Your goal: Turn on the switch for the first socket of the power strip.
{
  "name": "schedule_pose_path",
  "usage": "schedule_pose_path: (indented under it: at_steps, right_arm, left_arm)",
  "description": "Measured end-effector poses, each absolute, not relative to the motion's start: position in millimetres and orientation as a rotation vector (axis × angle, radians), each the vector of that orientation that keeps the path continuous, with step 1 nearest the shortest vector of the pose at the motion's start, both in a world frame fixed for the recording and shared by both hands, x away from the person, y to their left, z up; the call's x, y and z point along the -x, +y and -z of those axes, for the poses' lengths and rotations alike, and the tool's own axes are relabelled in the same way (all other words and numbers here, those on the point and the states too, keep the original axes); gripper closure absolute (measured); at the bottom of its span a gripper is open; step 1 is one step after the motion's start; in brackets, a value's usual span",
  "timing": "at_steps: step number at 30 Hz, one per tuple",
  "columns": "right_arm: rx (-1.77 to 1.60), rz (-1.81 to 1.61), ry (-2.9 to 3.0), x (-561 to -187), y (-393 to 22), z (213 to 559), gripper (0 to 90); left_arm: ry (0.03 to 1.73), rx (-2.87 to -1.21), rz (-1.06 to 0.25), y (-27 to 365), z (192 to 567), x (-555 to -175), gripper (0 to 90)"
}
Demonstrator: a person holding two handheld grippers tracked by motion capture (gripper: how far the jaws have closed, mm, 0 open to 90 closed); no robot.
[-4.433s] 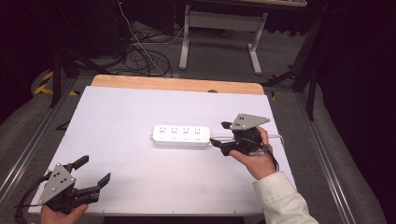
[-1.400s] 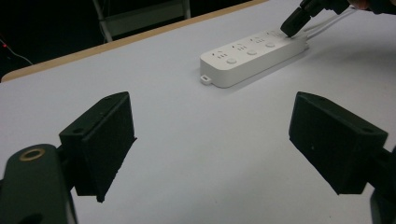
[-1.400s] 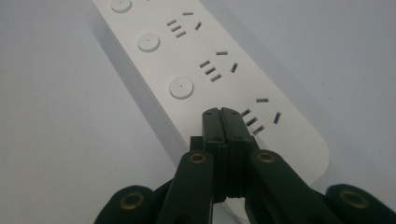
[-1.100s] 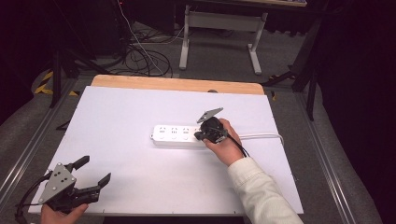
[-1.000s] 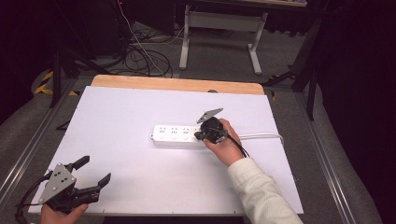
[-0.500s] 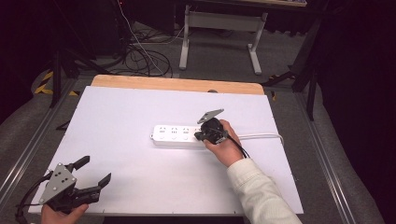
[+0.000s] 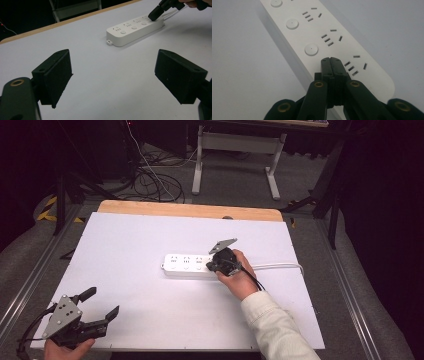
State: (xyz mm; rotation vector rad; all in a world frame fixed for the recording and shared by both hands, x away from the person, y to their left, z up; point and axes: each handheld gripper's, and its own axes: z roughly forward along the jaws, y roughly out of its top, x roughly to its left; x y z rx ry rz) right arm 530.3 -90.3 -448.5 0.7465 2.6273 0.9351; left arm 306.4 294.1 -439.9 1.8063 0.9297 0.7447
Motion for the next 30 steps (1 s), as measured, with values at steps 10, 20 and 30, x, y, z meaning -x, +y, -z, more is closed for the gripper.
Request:
schedule_pose_path:
  at_steps: [10,20,30]
  right_arm:
    - [-0.800,-1.006,2.628,-533.1,-96.9,451.0,90.0]
    - [-0.837,-1.069,2.620,-535.3,-103.0,454.6,90.0]
    - [-0.834,-1.065,2.605,-534.6,-103.9,456.5,90.0]
  left_arm:
    - [0.924,-1.806,-0.751,295.0,439.8,-306.1,14.8]
    - [0.931,-1.807,-0.742,293.9,440.2,-306.0,14.8]
    - [0.928,-1.805,-0.746,293.6,440.1,-305.7,14.8]
